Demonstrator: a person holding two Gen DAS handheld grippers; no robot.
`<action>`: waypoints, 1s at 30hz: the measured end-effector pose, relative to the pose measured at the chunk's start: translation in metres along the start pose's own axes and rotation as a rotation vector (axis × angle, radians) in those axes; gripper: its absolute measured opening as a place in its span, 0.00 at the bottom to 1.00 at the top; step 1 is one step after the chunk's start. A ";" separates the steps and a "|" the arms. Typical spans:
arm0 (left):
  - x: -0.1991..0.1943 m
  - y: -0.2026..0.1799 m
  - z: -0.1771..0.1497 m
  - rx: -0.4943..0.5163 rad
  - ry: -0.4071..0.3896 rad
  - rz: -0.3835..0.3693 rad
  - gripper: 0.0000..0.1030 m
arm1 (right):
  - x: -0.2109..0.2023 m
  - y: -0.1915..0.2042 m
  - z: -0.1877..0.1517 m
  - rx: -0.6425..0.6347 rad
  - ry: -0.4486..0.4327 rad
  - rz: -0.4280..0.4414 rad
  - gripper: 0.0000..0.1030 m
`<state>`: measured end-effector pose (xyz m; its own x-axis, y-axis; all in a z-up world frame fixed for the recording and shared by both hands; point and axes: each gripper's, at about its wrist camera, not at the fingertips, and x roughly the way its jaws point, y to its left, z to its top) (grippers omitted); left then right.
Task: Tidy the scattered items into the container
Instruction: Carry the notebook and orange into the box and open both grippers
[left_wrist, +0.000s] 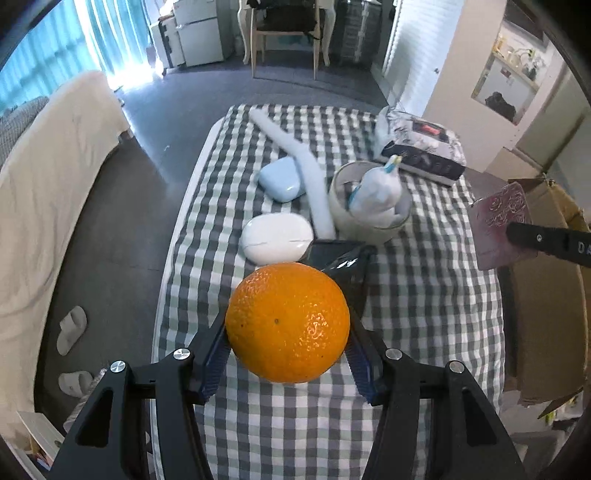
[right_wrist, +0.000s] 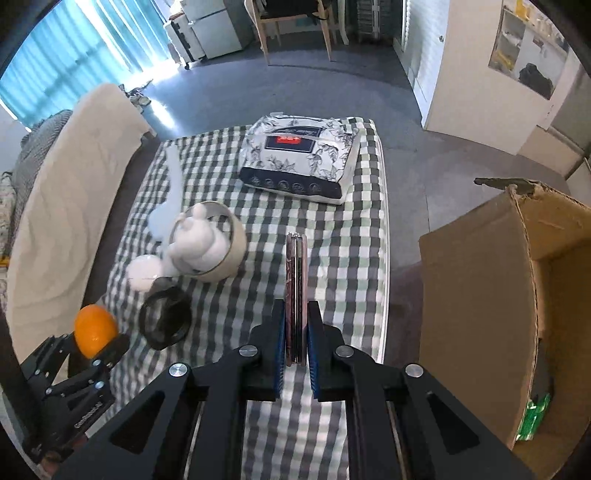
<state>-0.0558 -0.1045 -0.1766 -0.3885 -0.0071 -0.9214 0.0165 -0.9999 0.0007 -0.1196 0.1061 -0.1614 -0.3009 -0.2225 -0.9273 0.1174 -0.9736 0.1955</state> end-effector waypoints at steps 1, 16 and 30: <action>-0.003 -0.003 0.000 0.007 -0.003 -0.005 0.56 | -0.004 0.001 -0.002 0.001 -0.001 0.007 0.10; -0.090 -0.119 0.039 0.200 -0.084 -0.148 0.56 | -0.123 -0.061 -0.021 0.151 -0.113 -0.042 0.10; -0.125 -0.310 0.054 0.485 -0.149 -0.315 0.56 | -0.199 -0.205 -0.085 0.402 -0.156 -0.222 0.10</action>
<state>-0.0615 0.2053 -0.0405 -0.4325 0.3239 -0.8415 -0.5291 -0.8468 -0.0540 -0.0030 0.3543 -0.0441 -0.4194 0.0176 -0.9076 -0.3314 -0.9338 0.1350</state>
